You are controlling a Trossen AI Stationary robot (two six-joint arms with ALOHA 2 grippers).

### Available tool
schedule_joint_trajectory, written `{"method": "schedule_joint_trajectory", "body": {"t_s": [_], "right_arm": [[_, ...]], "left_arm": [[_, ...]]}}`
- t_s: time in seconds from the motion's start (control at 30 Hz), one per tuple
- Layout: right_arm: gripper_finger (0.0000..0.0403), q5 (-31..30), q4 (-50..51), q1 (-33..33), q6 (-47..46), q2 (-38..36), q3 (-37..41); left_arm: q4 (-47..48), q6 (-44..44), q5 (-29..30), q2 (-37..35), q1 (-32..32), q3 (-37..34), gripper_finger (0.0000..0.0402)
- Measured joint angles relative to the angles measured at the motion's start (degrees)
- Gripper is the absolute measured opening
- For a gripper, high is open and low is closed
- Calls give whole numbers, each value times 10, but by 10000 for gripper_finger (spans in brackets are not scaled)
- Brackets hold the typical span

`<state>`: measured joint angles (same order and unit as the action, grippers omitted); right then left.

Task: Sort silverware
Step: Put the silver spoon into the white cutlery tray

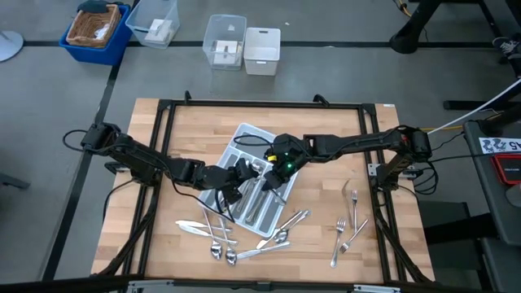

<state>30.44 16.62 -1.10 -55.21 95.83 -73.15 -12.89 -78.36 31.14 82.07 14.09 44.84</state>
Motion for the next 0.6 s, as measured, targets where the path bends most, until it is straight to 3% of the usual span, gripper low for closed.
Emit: {"method": "schedule_joint_trajectory", "body": {"t_s": [0.07,0.27,0.47,0.6], "right_arm": [[14,-9,5,0,-1,0,1],[15,-40,6,1,0,0,1],[9,-85,3,1,-1,0,1],[3,-162,5,8,-11,0,-1]], "left_arm": [[3,-1,5,0,0,0,7],[4,18,0,0,0,0,23],[3,120,11,-1,-1,0,59],[1,183,52,-1,1,0,79]]}}
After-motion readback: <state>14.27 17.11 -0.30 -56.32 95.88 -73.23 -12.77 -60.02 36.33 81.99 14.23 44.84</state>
